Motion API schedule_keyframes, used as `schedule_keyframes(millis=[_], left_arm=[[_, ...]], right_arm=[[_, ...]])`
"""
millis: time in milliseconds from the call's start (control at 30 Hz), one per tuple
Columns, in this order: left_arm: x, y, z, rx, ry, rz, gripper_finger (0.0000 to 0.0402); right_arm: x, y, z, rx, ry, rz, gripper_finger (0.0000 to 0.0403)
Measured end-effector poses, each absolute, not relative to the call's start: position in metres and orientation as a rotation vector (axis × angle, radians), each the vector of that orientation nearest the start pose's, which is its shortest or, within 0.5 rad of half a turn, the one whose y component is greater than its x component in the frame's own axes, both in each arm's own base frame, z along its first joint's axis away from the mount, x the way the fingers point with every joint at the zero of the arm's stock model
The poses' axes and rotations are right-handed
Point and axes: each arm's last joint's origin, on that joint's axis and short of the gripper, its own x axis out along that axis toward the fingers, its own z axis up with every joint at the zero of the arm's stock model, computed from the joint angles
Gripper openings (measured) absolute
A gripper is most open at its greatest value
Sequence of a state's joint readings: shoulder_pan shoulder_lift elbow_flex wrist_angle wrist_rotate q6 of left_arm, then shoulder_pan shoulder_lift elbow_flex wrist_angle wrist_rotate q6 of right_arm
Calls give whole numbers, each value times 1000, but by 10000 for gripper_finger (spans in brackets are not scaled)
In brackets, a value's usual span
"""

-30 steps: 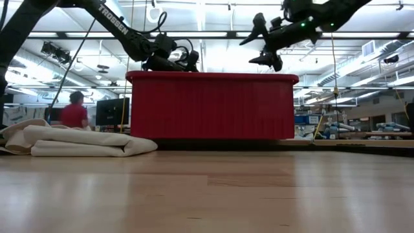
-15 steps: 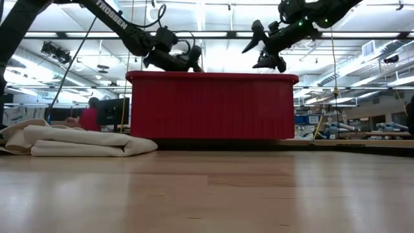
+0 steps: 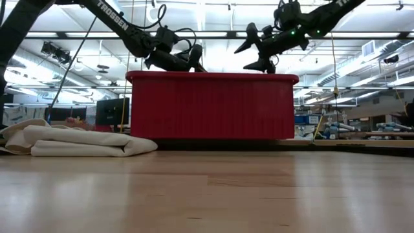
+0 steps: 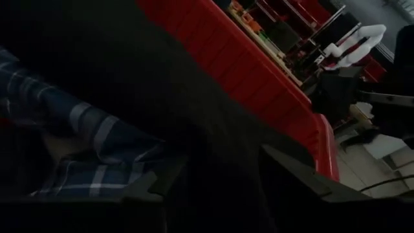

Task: Fold laundry
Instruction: Remove the black shorts from the red laundry bin

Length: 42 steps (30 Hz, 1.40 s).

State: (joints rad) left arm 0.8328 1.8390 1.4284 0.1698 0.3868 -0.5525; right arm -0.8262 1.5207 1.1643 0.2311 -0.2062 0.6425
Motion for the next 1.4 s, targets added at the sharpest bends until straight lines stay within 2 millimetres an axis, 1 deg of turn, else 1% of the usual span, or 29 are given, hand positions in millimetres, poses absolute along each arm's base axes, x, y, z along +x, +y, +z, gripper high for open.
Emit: schedule_keyframes(millis=[167,300,500,567,833,967,1167,1233,1400], left_arm=[[296,312,289,-618,114,561,178],[295,312,286,-578,147,615,178],[291,316,288,-670,101,612,178],[290,318,289,-671,85,611,178],[290,321,302,-591,-29,583,178],[291,321,305,-516,-36,574,178],[290,321,302,-600,-29,584,178],[289,321,299,-622,-2,592,178],[287,322,283,-824,76,623,178]], right_arm=[[241,-266,315,661,-57,-681,322],[238,-271,312,640,-48,-726,320],[237,-272,313,637,-62,-732,311],[237,-272,313,641,-61,-721,307],[240,-269,313,652,-58,-699,297],[240,-269,313,666,-64,-700,295],[240,-269,313,670,-64,-697,295],[240,-269,313,677,-67,-696,295],[241,-269,313,683,-70,-695,295]])
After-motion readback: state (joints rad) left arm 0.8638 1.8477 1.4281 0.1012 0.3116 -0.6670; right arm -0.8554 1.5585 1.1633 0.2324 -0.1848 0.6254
